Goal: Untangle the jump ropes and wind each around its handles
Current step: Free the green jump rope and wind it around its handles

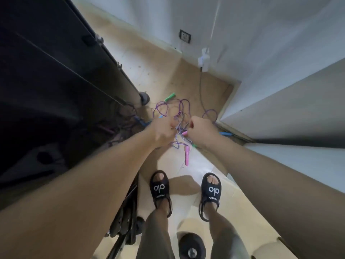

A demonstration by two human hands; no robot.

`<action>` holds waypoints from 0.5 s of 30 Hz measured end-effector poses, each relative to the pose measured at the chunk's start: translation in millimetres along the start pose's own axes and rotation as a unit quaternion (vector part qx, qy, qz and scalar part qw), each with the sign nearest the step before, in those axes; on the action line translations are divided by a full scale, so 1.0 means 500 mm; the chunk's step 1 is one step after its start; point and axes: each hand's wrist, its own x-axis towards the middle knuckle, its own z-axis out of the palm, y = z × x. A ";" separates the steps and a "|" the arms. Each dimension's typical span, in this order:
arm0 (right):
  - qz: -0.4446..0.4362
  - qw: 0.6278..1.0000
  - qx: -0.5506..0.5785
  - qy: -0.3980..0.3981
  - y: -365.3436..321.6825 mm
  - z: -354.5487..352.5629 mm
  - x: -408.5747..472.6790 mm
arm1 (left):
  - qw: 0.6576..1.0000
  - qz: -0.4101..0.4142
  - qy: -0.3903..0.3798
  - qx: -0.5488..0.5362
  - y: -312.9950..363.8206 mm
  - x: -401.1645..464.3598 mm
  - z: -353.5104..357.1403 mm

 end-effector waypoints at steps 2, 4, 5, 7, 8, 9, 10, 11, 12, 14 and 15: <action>-0.011 1.000 0.014 -0.010 0.041 0.079 0.050 | 1.000 -0.020 0.006 0.007 -0.051 0.047 0.090; -0.019 1.000 0.020 -0.008 0.083 0.164 0.112 | 0.999 -0.036 0.003 0.023 -0.111 0.109 0.193; -0.022 0.999 0.024 -0.008 0.105 0.212 0.148 | 0.999 -0.044 -0.003 0.029 -0.140 0.142 0.243; -0.040 0.999 0.026 -0.019 0.152 0.311 0.229 | 0.998 -0.059 -0.006 0.029 -0.198 0.210 0.334; -0.052 0.998 0.022 -0.026 0.176 0.359 0.271 | 0.997 -0.067 0.001 0.026 -0.229 0.249 0.376; -0.060 0.998 0.013 -0.032 0.199 0.406 0.315 | 0.997 -0.074 0.012 0.024 -0.263 0.287 0.416; -0.071 0.997 -0.005 -0.037 0.221 0.449 0.356 | 0.996 -0.084 0.024 0.023 -0.297 0.323 0.453; -0.084 0.995 -0.033 -0.044 0.242 0.491 0.397 | 0.995 -0.095 0.029 0.022 -0.334 0.360 0.489; -0.097 0.992 -0.068 -0.053 0.263 0.534 0.436 | 0.994 -0.107 0.028 0.020 -0.373 0.396 0.523; -0.118 0.981 -0.138 -0.075 0.298 0.611 0.503 | 0.992 -0.122 0.032 0.004 -0.442 0.465 0.580; -0.130 0.976 -0.158 -0.079 0.314 0.647 0.532 | 0.991 -0.130 0.043 -0.007 -0.471 0.496 0.602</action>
